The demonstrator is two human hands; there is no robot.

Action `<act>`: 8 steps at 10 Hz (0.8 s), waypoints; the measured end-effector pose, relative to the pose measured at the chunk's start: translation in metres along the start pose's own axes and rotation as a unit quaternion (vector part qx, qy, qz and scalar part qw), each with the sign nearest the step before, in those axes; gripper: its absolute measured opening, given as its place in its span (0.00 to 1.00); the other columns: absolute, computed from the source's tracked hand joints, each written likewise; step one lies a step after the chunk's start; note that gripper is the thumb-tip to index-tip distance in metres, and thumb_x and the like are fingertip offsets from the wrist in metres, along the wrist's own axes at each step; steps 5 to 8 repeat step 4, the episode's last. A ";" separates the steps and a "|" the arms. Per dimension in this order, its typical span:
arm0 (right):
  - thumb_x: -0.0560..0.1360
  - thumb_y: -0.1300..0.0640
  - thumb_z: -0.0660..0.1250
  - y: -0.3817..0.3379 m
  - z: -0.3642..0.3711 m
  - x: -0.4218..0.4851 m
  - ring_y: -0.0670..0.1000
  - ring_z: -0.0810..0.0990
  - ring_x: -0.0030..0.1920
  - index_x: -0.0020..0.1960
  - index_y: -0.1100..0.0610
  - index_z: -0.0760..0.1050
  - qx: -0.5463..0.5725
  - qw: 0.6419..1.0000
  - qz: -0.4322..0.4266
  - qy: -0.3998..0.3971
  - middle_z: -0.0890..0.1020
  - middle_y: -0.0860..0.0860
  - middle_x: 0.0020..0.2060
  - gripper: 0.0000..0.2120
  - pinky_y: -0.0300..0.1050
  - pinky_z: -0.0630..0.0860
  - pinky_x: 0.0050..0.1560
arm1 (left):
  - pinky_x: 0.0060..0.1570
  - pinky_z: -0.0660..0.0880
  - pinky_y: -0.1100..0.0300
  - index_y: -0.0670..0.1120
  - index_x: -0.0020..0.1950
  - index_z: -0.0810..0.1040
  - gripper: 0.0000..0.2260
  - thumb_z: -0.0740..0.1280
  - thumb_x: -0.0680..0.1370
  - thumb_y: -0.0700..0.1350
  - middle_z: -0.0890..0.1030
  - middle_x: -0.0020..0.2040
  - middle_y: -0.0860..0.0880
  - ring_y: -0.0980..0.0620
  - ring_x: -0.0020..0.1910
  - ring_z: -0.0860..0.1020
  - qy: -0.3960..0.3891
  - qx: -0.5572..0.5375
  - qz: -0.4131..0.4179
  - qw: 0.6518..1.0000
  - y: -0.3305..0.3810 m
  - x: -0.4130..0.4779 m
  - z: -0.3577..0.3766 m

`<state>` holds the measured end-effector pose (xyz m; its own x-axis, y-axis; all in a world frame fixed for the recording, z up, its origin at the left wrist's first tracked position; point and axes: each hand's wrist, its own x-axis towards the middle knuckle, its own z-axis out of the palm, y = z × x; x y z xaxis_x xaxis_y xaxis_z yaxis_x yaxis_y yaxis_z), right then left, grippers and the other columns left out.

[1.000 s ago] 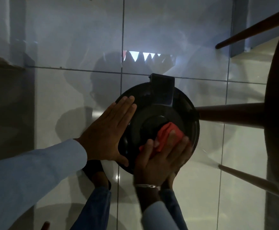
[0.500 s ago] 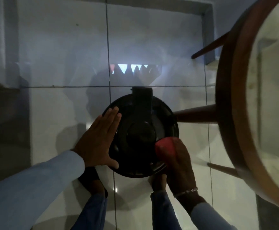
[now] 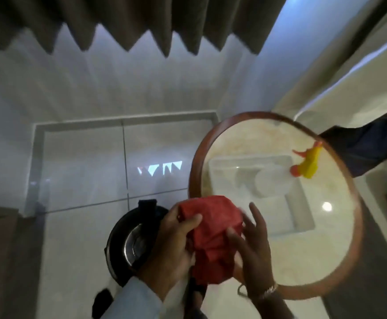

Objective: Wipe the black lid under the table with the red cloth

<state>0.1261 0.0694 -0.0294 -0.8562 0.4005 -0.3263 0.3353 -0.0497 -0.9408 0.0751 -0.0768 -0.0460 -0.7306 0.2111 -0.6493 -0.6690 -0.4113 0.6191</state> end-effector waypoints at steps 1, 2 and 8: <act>0.73 0.68 0.71 0.003 -0.040 0.045 0.48 0.87 0.39 0.67 0.47 0.70 0.014 0.993 0.116 0.024 0.85 0.57 0.45 0.28 0.40 0.82 0.38 | 0.59 0.78 0.42 0.49 0.63 0.75 0.17 0.70 0.75 0.41 0.81 0.60 0.43 0.42 0.58 0.80 0.013 0.165 0.028 0.986 -0.003 0.013 0.059; 0.74 0.63 0.73 0.015 -0.052 0.079 0.46 0.82 0.37 0.70 0.48 0.67 -0.145 0.981 0.098 0.079 0.83 0.50 0.46 0.29 0.40 0.79 0.42 | 0.64 0.75 0.50 0.50 0.71 0.68 0.22 0.66 0.78 0.41 0.76 0.66 0.47 0.46 0.64 0.75 0.069 0.288 0.074 0.952 -0.013 0.029 0.085; 0.75 0.58 0.70 0.011 -0.043 0.120 0.63 0.75 0.66 0.77 0.55 0.56 -0.433 0.885 0.132 -0.112 0.76 0.62 0.67 0.36 0.52 0.73 0.65 | 0.58 0.71 0.62 0.55 0.68 0.70 0.19 0.64 0.79 0.41 0.77 0.63 0.54 0.55 0.62 0.74 0.132 0.369 0.196 0.899 0.017 0.007 0.064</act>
